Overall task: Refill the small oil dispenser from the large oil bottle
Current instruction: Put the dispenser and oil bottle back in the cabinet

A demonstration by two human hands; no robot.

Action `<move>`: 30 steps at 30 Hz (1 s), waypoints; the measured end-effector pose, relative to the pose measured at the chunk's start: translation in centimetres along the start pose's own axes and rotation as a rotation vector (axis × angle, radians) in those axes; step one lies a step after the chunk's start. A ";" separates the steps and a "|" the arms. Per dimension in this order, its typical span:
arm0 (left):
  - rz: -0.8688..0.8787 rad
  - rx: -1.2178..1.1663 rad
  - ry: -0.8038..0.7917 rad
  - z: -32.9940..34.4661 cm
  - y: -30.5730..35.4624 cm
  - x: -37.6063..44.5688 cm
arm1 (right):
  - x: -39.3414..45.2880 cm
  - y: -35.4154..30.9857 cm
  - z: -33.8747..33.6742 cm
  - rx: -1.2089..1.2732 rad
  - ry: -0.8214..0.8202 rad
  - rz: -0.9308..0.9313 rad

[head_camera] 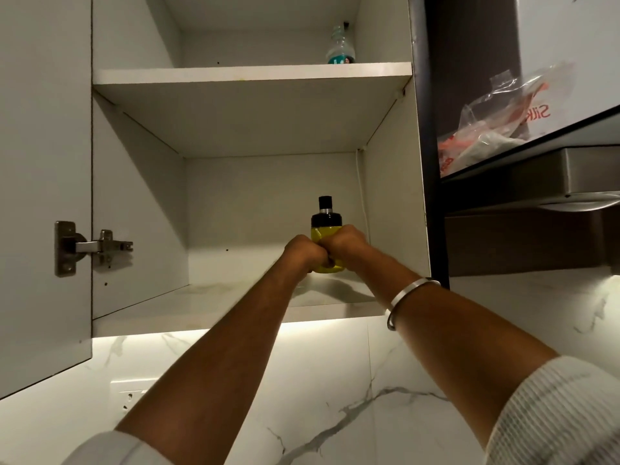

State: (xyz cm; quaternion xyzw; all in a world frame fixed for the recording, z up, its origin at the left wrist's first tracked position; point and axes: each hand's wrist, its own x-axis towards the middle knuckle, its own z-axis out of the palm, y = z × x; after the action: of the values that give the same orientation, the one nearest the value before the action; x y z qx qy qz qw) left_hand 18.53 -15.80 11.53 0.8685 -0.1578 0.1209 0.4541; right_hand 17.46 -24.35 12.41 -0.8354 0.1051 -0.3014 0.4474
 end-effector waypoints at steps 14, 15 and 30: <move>0.027 0.196 -0.011 1.1 -1.3 0.8 | 1.4 2.2 2.0 -0.005 -0.023 0.064; 0.024 0.208 -0.003 1.1 -1.3 0.8 | 1.6 2.2 2.1 -0.003 -0.030 0.071; 0.021 0.228 0.002 1.0 -1.4 -0.7 | 1.2 2.1 2.1 0.050 -0.036 0.178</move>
State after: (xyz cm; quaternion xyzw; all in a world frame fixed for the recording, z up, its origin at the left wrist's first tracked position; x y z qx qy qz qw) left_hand 18.51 -15.73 9.69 0.9127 -0.1517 0.1436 0.3511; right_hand 19.90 -24.64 10.37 -0.8167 0.1634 -0.2480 0.4948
